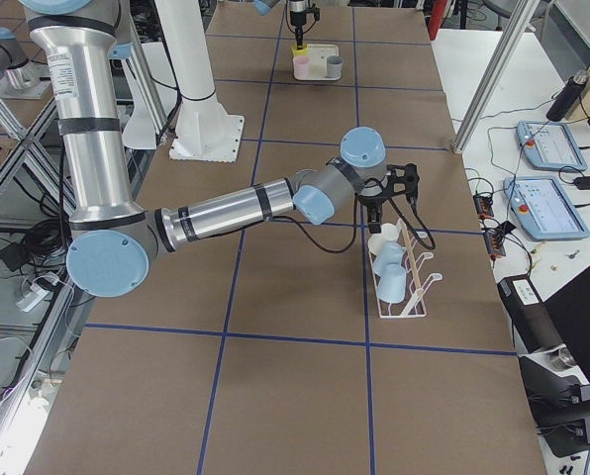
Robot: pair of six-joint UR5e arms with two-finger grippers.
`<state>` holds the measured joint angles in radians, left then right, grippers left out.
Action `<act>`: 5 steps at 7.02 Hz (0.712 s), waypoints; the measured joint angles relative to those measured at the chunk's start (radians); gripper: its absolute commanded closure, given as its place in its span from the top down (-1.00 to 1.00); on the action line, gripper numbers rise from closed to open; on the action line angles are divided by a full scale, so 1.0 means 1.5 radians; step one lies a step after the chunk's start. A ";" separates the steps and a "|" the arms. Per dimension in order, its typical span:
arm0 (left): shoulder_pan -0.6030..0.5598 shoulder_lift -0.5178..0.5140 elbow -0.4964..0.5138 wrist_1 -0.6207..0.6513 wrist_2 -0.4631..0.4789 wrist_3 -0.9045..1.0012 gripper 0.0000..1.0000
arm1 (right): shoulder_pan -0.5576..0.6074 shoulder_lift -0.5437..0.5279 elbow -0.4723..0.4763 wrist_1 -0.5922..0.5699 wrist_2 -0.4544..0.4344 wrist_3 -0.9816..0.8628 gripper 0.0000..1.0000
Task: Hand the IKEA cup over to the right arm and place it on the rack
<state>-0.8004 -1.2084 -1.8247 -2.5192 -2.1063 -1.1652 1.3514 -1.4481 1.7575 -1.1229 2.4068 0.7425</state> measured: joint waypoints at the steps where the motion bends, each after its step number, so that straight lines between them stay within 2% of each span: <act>1: -0.026 0.021 -0.029 0.001 0.000 -0.001 -1.00 | 0.000 0.000 0.000 0.000 0.000 0.000 1.00; 3: -0.107 0.049 -0.086 0.007 -0.004 0.000 -1.00 | 0.000 0.001 0.004 0.001 0.001 0.000 1.00; 5: -0.140 0.019 -0.142 0.042 -0.009 -0.038 -1.00 | -0.009 0.002 0.006 0.008 0.001 0.014 1.00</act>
<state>-1.0101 -1.1797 -2.0375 -2.4562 -2.1195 -1.2225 1.3374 -1.4444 1.7671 -1.1105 2.4090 0.7628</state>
